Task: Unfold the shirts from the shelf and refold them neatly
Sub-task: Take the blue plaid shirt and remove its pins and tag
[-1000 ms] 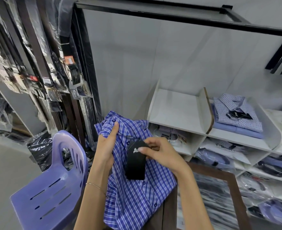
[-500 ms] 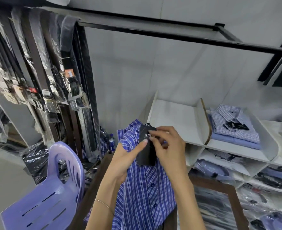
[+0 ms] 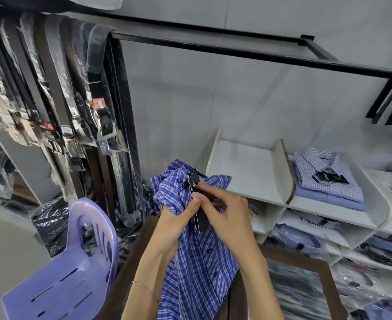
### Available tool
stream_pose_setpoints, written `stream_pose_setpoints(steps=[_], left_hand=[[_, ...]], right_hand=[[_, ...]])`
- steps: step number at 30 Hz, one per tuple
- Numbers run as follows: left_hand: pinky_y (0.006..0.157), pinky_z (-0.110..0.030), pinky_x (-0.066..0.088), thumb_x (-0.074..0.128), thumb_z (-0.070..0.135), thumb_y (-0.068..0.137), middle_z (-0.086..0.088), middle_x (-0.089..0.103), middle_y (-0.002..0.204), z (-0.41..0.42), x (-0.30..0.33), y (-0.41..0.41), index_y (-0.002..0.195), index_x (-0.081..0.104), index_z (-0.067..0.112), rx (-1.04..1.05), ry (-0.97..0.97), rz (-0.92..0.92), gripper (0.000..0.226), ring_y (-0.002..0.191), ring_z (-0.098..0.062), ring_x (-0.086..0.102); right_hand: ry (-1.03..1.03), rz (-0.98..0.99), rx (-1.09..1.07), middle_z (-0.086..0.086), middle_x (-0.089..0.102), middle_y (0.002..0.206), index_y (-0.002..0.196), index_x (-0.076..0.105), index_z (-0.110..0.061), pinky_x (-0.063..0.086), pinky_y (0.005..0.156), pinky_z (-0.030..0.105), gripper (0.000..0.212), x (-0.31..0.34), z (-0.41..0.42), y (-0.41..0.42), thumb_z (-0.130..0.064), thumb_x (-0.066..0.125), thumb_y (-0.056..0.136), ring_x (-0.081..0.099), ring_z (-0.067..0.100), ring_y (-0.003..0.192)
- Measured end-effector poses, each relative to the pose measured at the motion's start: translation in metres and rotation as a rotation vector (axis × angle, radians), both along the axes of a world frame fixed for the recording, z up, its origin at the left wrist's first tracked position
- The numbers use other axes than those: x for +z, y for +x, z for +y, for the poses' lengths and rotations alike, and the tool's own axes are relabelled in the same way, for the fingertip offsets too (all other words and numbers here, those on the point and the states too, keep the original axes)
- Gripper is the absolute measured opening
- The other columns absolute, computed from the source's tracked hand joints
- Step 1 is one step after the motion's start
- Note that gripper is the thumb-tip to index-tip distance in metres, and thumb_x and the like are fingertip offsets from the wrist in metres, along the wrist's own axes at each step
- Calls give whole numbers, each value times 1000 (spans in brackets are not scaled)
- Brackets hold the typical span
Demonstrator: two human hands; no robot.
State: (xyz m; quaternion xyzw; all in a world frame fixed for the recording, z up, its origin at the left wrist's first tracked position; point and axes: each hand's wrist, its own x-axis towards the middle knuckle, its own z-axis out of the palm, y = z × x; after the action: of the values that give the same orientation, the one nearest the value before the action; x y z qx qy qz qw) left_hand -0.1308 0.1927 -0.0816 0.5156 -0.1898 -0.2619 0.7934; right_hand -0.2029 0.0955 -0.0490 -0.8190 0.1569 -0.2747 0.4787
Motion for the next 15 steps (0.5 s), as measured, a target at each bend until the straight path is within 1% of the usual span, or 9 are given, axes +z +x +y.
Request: stream_pose_setpoints(steps=[1, 4, 6, 9, 10, 12, 14, 15], left_hand=[[89, -25, 54, 67, 29, 73, -7, 68, 117, 0, -1, 1, 124, 55, 12, 23, 20, -26, 54, 107, -16, 66], [92, -22, 51, 83, 42, 67, 4, 67, 114, 1, 0, 3, 117, 56, 23, 60, 118, -128, 60, 104, -7, 65], [87, -19, 50, 84, 36, 64, 6, 67, 112, 2, 1, 3, 113, 56, 27, 57, 155, -161, 58, 101, -4, 65], [78, -12, 51, 75, 26, 61, 6, 68, 107, 4, 3, 3, 112, 56, 25, 37, 177, -200, 54, 95, 0, 66], [77, -12, 51, 76, 26, 61, 6, 68, 107, 4, 3, 3, 114, 56, 23, 30, 184, -214, 56, 95, 0, 66], [79, -14, 53, 76, 32, 62, 7, 70, 108, 5, 5, 3, 118, 56, 22, 34, 194, -211, 61, 97, -2, 67], [79, -17, 55, 74, 33, 64, 7, 70, 108, 6, 7, 4, 120, 56, 22, 43, 163, -152, 60, 96, -4, 68], [75, -17, 55, 72, 31, 65, 5, 70, 108, 6, 8, 4, 121, 55, 19, 38, 140, -114, 59, 94, -5, 68]], right_hand=[[38, -2, 13, -19, 68, 106, 114, 69, -25, 46, 78, 5, 31, 1, 0, 0, -34, 68, 84, 62, -13, 92], [210, -27, 57, -14, 73, 95, 104, 73, -26, 50, 78, 11, 25, 2, 0, -1, -28, 72, 80, 67, -4, 91], [265, -44, 65, -12, 75, 92, 97, 74, -28, 51, 79, 14, 21, 2, -2, -1, -27, 75, 76, 68, 0, 90], [303, -35, 77, -12, 75, 93, 96, 74, -28, 53, 84, 21, 23, 0, -5, -1, -33, 74, 73, 69, 3, 92], [312, -38, 77, -11, 75, 93, 96, 74, -28, 53, 86, 23, 22, 0, -6, -1, -34, 71, 76, 69, 4, 93], [328, -69, 62, -7, 75, 92, 95, 74, -24, 54, 84, 26, 15, -1, -9, -1, -29, 62, 87, 70, 9, 91], [405, -95, 41, 0, 76, 86, 93, 73, -19, 56, 75, 25, 21, -1, -12, -2, -21, 52, 95, 72, 15, 80], [446, -88, 40, 4, 76, 83, 94, 72, -17, 57, 71, 24, 23, -1, -14, -3, -19, 49, 97, 72, 17, 76]])
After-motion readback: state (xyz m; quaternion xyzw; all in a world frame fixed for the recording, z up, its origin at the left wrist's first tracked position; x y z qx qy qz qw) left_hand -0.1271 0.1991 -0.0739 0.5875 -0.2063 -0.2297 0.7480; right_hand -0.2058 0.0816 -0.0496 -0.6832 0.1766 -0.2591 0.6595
